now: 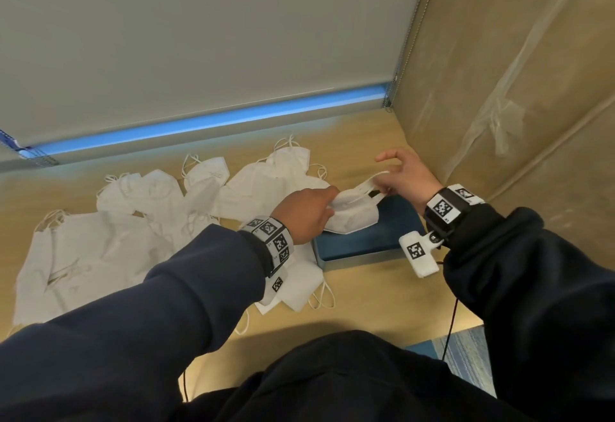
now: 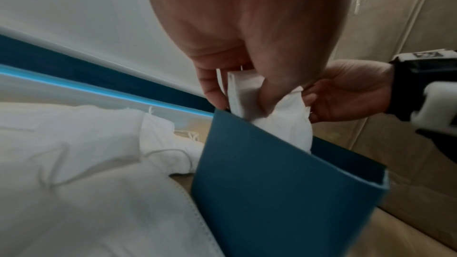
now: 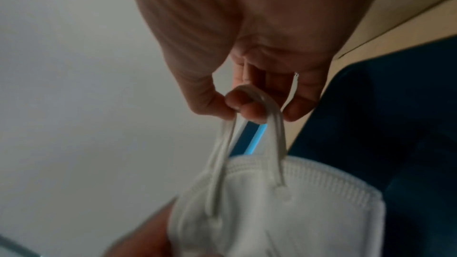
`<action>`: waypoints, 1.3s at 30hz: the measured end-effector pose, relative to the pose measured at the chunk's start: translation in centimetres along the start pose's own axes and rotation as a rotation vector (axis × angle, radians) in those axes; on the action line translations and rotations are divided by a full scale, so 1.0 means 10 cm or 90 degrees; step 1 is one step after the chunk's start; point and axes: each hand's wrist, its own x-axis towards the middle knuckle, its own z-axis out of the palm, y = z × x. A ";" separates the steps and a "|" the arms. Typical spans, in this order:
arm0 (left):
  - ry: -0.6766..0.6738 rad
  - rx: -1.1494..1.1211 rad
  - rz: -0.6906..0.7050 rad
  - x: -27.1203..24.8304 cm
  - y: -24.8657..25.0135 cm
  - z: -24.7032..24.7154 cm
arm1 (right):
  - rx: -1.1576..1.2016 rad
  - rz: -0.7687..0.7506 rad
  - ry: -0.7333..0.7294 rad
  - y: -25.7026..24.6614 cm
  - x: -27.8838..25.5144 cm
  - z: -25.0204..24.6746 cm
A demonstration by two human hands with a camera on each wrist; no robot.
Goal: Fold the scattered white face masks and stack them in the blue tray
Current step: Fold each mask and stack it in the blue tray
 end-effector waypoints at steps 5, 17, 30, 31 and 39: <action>0.021 0.019 -0.009 0.05 0.00 0.13 | -0.192 -0.089 -0.048 0.11 0.12 0.10; 0.141 -0.072 -0.076 0.06 -0.16 0.07 | -0.167 0.005 0.047 0.28 0.21 -0.01; 0.127 0.161 0.029 0.10 -0.06 0.21 | -0.374 -0.019 -0.180 0.26 -0.06 0.15; 0.130 0.127 0.024 0.10 -0.04 0.18 | -0.387 -0.030 -0.188 0.26 -0.06 0.16; 0.026 -0.188 -0.016 0.05 -0.11 -0.31 | -0.244 -0.039 -0.205 0.12 -0.11 0.05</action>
